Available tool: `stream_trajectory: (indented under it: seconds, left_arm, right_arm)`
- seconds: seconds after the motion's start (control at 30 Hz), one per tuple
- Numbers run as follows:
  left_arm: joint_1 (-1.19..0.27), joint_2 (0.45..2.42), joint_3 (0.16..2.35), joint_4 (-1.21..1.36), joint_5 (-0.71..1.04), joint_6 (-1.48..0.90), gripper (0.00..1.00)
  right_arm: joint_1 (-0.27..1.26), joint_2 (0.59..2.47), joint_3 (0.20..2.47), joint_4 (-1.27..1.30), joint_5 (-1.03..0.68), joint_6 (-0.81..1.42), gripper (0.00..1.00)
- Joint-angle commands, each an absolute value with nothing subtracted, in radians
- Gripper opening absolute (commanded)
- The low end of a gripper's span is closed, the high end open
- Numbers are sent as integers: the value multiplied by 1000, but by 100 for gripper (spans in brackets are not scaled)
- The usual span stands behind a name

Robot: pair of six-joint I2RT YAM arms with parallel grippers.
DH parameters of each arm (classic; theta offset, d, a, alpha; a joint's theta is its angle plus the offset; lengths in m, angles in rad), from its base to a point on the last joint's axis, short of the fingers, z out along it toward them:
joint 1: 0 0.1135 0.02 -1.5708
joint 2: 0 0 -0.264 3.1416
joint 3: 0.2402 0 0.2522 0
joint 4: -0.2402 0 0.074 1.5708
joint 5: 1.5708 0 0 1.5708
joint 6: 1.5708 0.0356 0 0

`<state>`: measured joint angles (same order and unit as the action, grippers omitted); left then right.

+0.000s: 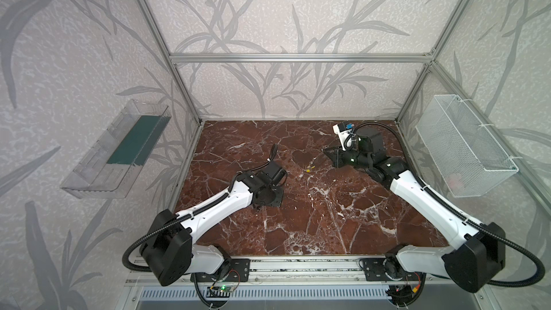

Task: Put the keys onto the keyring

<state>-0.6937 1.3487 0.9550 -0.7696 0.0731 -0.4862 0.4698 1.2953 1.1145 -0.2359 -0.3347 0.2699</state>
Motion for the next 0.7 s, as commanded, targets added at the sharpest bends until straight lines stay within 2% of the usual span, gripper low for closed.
stream_trajectory:
  seconds: [0.0,0.33,0.67]
  left_arm:
    - [-698,1341,980,-871,146,-468,0]
    - [-704,1378,979,-1030,313,-422,0]
    - [-702,1593,1088,-1075,286,-325,0]
  right_arm:
    - [477,1269,1114,-200,-350,277,0]
    - [479,1268,1109,-203,-347,277,0]
    - [479,1270,1112,-209,-341,271,0]
